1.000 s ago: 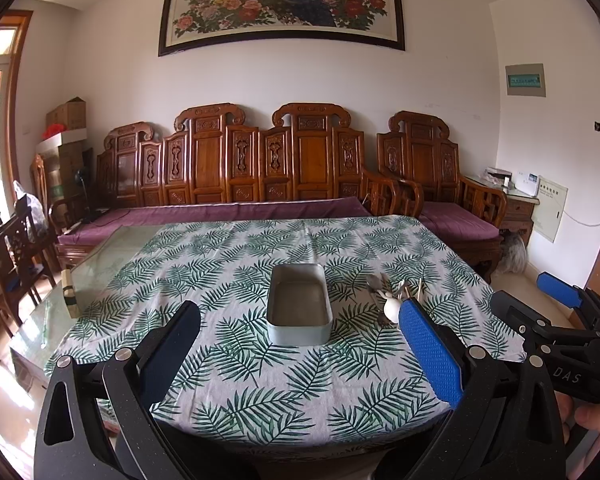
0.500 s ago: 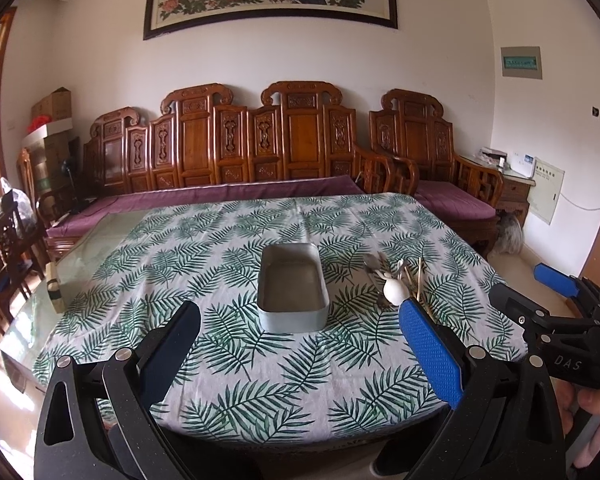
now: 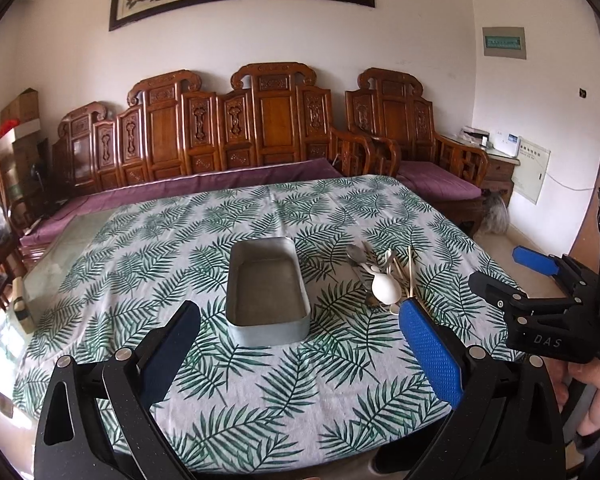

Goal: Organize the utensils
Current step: 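Move both tools forward over the utensil pile, then close the left tool on the handle of a white plastic spoon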

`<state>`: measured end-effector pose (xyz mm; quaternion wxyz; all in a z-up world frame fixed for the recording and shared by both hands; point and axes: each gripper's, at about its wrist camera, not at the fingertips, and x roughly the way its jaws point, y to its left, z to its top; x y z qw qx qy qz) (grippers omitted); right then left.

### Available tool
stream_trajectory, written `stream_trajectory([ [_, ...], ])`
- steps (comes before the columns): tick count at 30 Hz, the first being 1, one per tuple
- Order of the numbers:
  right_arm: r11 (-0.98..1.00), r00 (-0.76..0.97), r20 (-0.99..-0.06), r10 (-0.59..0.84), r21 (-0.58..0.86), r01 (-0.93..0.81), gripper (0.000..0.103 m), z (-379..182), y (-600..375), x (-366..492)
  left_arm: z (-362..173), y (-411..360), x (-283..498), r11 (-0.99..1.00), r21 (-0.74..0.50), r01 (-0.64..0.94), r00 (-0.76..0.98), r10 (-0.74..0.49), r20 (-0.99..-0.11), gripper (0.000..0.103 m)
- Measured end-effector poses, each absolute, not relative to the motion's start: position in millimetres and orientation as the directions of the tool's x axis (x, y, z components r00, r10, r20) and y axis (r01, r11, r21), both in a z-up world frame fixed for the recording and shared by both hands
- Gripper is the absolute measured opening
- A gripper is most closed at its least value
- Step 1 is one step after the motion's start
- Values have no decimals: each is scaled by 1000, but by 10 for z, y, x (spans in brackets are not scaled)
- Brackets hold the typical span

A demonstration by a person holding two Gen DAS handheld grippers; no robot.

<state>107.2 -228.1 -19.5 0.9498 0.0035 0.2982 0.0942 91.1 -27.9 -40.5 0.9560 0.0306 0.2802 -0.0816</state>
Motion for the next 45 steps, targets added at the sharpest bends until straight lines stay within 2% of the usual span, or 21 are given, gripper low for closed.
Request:
stream_trajectory([
  [12, 990, 761, -637, 123, 21, -142, 91, -548, -2643, 1938, -668, -494, 1431, 976, 18, 218, 802, -168, -574, 96],
  [23, 994, 678, -729, 94, 33, -102, 73, -1063, -3073, 2605, -893, -735, 1897, 964, 6, 267, 744, -202, -637, 94],
  [29, 991, 615, -777, 130, 87, -101, 60, -1380, -3225, 2751, -1115, -1010, 2188, 950, -32, 311, 683, -246, -688, 85],
  [35, 988, 582, -799, 152, 127, -85, 53, -1539, -3334, 2807, -1436, -1312, 2499, 950, -66, 306, 621, -252, -742, 76],
  [41, 983, 558, -810, 182, 148, -106, 37, -1631, -3304, 2820, -1643, -1537, 2806, 951, -91, 295, 572, -252, -781, 65],
  [45, 980, 543, -817, 196, 154, -123, 35, -1680, -3262, 2805, -1737, -1656, 3026, 953, -108, 282, 540, -251, -803, 55],
])
